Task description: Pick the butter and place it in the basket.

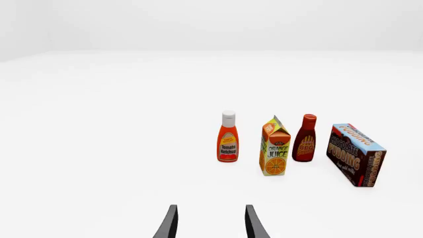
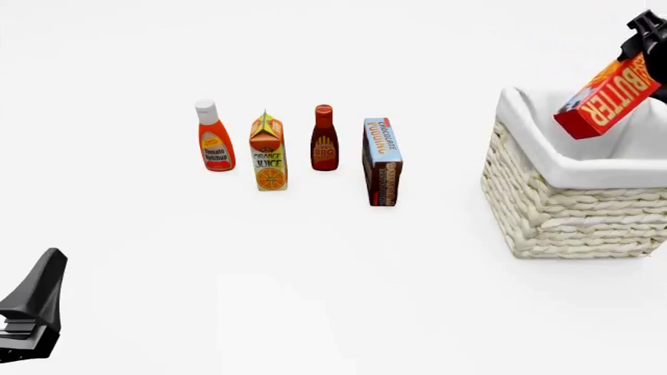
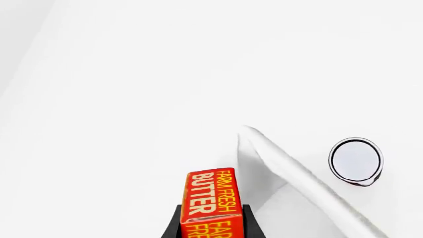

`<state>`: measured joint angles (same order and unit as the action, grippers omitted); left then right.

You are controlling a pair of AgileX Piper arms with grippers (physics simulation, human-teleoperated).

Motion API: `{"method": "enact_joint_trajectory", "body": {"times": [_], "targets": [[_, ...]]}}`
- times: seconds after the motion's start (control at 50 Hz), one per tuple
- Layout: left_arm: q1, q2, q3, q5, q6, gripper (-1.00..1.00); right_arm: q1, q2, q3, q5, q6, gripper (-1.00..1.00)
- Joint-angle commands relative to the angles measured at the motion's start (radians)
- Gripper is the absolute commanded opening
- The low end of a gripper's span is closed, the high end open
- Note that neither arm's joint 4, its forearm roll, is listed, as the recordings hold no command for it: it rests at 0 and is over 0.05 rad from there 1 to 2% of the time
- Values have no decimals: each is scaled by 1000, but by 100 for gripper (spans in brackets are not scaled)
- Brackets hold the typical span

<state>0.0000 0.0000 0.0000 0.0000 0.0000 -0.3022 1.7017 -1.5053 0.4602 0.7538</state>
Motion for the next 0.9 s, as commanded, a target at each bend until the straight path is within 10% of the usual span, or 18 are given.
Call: {"method": "enact_joint_trajectory", "body": {"times": [0.02, 0.9], "targets": [[0, 0, 0, 0, 0, 100, 1, 0, 3, -25, 30, -100], [0, 0, 0, 0, 0, 100, -4, -59, 93, -59, 40, -100]]}}
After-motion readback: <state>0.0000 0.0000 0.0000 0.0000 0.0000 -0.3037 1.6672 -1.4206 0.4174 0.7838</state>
